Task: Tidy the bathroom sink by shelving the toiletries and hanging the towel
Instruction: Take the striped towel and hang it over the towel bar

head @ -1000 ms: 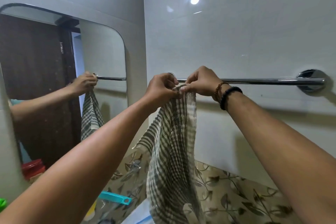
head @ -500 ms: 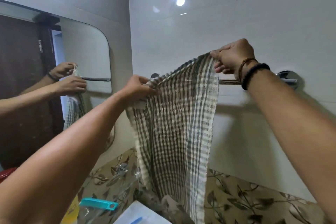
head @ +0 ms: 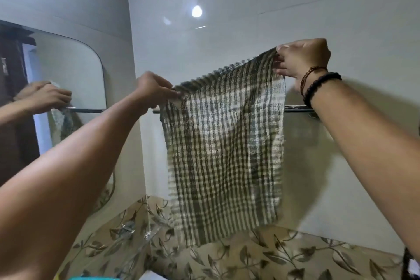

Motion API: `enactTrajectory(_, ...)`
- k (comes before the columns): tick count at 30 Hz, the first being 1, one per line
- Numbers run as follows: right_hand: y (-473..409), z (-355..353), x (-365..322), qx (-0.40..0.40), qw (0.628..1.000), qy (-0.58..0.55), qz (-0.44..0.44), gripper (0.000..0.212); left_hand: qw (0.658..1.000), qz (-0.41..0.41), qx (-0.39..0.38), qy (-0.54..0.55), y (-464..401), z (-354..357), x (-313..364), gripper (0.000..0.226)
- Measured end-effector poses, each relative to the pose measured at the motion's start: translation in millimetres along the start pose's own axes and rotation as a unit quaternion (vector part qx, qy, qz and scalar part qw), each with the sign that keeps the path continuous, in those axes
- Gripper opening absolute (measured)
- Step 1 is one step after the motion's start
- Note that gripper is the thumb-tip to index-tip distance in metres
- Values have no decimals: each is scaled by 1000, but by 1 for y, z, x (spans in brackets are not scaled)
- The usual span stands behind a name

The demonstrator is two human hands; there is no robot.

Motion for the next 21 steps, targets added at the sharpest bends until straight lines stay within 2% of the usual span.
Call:
enactTrajectory(2,-2,0,2,23,997,41,-57,7,996,20,62,-59,-7,5,4,17)
enactTrajectory(3,-2,0,2,33,994,60,-83,4,995,19,80,-53,-9,8,8,18)
enactTrajectory(5,-3,0,3,36,986,94,-132,17,996,-10,91,21,-12,15,17,19)
enactTrajectory(7,-1,1,6,6,967,162,-198,42,986,-39,82,137,-15,24,26,13)
enactTrajectory(10,6,4,12,-95,903,307,-286,91,964,-42,55,256,-20,41,36,9)
enactTrajectory(13,8,7,22,-138,832,444,-304,114,967,-12,48,251,-26,60,34,4)
enactTrajectory(15,10,10,33,-149,791,516,-293,110,992,64,37,99,-23,71,28,12)
enactTrajectory(17,11,13,40,-154,763,550,-302,88,990,111,-18,-81,-19,81,24,17)
enactTrajectory(19,12,14,36,-145,758,549,-320,60,976,86,-88,-181,-18,90,18,30)
enactTrajectory(21,14,18,30,-156,758,553,-308,41,970,36,-119,-209,-19,91,14,46)
Point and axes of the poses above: each hand's wrist, its own y-axis away from the middle knuckle, its own z-axis out of the palm, x = y × z, the point moved 1 cm from there along -y, towards the middle knuckle, and after that the axes turned 2 degrees about z, right-handed, at the moved point
